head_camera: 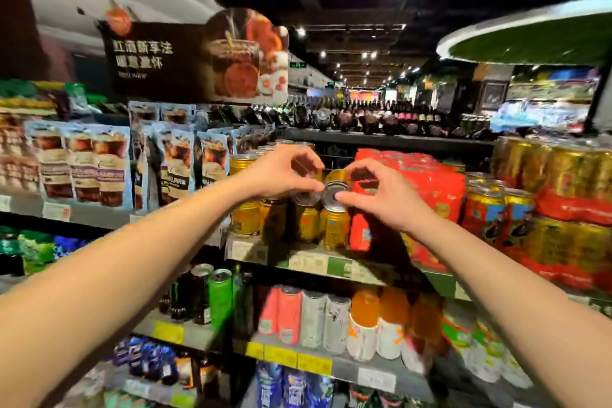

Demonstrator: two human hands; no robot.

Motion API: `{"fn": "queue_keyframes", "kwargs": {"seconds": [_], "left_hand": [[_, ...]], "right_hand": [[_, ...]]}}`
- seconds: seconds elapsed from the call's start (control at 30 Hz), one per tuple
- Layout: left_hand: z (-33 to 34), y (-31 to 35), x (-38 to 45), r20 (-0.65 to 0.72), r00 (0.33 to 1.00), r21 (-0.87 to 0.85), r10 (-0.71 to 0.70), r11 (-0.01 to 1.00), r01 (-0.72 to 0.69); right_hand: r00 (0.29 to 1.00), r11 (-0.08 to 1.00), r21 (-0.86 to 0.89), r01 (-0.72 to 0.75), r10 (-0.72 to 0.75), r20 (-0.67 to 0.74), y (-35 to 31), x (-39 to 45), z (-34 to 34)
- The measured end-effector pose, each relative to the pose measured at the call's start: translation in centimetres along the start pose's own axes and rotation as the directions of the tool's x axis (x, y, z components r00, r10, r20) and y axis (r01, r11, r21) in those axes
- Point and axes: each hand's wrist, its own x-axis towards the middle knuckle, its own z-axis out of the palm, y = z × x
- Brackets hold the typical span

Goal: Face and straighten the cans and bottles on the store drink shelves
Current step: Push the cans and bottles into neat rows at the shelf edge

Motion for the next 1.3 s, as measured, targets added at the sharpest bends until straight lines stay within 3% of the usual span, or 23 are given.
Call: {"fn": "queue_keyframes", "kwargs": {"seconds": [0.17,0.5,0.7,0.9,1.13,1.3], "left_hand": [[-2.9,-3.1,4.1,0.132,0.991,0.028,0.037,0.999,-0.041],[-3.1,-8.6,11.7,0.381,0.925,0.184,-0.003,0.980,-0.073],[-1.6,-9.5,14.8,0.486,0.858,0.330,-0.164,0.944,-0.007],[-0.9,-9.7,16.6,0.566,0.768,0.461,-0.300,0.887,0.006],[-0.1,-9.6,16.9,0.629,0.636,0.480,-0.447,0.867,0.134],[-0.2,-10.0,16.6,0.645,0.564,0.374,-0.516,0.856,0.356]], "right_hand": [[0.997,0.974,-0.228,0.000,0.016,0.072,-0.8,4.7,0.0],[0.931,0.870,-0.480,-0.110,0.260,0.258,1.8,10.7,-0.1],[0.861,0.826,-0.556,-0.100,0.351,0.368,2.7,13.2,-0.1],[0.736,0.746,-0.658,-0.105,0.503,0.452,3.7,14.7,-0.2],[0.710,0.804,-0.575,-0.154,0.495,0.501,3.5,15.2,0.2],[0.693,0.818,-0.553,-0.158,0.490,0.528,3.1,15.1,0.1]]}}
